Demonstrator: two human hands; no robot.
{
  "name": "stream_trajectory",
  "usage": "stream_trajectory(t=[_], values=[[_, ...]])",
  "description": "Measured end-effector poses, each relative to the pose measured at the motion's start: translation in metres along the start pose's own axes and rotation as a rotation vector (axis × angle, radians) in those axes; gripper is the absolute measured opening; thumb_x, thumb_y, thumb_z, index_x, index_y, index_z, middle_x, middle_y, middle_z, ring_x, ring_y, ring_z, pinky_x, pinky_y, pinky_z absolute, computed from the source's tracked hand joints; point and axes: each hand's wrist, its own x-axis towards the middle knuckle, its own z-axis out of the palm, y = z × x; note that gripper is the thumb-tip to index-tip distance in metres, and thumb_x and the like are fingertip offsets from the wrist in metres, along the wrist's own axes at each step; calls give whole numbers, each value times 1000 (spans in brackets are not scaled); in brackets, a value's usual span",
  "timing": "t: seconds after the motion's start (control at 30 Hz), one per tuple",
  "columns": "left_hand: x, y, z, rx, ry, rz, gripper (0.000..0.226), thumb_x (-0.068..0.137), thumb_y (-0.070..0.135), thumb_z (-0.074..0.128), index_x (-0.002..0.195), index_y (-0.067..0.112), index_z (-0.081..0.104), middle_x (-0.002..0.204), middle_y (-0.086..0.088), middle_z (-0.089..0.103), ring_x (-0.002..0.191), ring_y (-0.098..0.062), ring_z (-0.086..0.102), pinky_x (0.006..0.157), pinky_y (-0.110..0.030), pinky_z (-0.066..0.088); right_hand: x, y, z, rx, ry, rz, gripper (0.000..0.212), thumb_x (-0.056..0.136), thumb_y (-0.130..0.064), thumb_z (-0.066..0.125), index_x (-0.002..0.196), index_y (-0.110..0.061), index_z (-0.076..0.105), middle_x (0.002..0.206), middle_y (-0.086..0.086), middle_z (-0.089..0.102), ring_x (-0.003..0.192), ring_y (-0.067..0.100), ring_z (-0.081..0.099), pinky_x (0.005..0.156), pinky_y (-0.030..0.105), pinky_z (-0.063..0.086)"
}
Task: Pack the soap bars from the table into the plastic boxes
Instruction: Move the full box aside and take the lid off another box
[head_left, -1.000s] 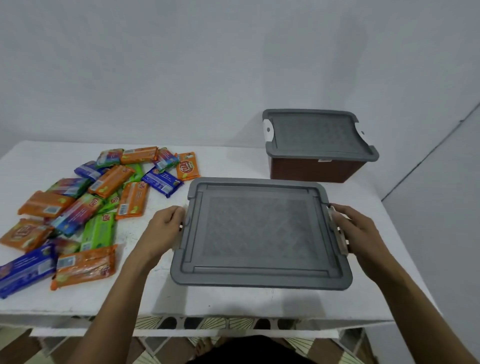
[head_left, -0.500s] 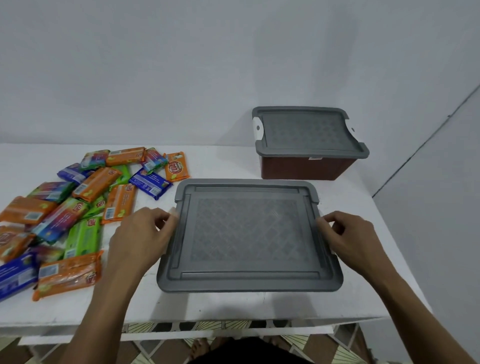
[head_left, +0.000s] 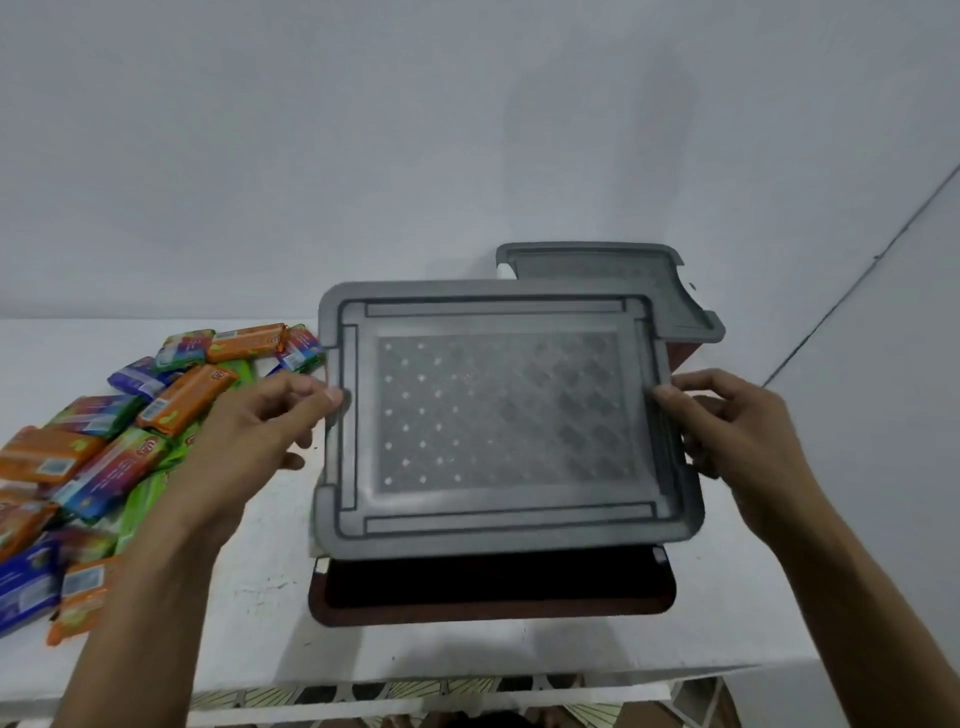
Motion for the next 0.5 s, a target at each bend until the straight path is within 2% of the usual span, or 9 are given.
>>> stream_trajectory(t=[0.1, 0.2, 0.27, 0.33, 0.4, 0.47, 0.5], values=[[11, 18, -3, -155, -2, 95, 14, 83, 36, 63, 77, 24, 66, 62, 2, 51, 57, -11, 44, 53, -24, 39, 14, -15, -4, 141, 22, -97, 9, 90, -20, 65, 91, -11, 65, 60, 6, 56, 54, 20, 50, 47, 29, 41], [22, 33, -5, -255, -26, 131, 18, 84, 38, 58, 83, 22, 64, 66, -2, 60, 56, -13, 52, 50, -21, 45, 28, -24, -6, 298, -5, -113, 8, 97, -16, 55, 93, -14, 62, 66, 6, 62, 60, 22, 58, 52, 29, 47], [33, 38, -4, -342, -39, 101, 21, 90, 36, 54, 90, 18, 64, 77, -6, 68, 65, -14, 61, 56, -22, 51, 39, -28, -6, 480, -55, -58, 17, 99, -18, 46, 93, -14, 61, 73, 9, 65, 64, 22, 60, 56, 31, 49], [43, 42, -1, -379, -38, 85, 25, 96, 34, 51, 96, 16, 68, 89, -8, 70, 75, -14, 65, 58, -23, 54, 49, -31, -6, 617, -86, 1, 24, 98, -26, 44, 94, -12, 64, 85, 11, 66, 69, 20, 60, 60, 30, 48], [53, 44, 3, -306, -7, 138, 20, 95, 29, 54, 97, 17, 69, 90, -3, 70, 75, -11, 64, 58, -21, 52, 61, -30, -6, 522, -40, 5, 25, 96, -31, 52, 89, -14, 68, 90, 8, 63, 72, 17, 58, 61, 27, 46], [63, 47, 9, -199, 25, 211, 10, 93, 21, 60, 98, 16, 68, 84, 1, 71, 71, -8, 63, 57, -20, 50, 71, -26, -5, 325, 5, -62, 13, 93, -24, 60, 89, -15, 69, 82, 3, 61, 69, 17, 54, 63, 29, 43], [69, 48, 11, -152, 31, 236, 10, 91, 17, 63, 100, 14, 66, 84, -3, 71, 71, -8, 63, 57, -21, 51, 76, -25, -4, 244, 2, -98, 6, 92, -20, 62, 94, -17, 68, 79, 2, 62, 67, 19, 54, 62, 33, 43]])
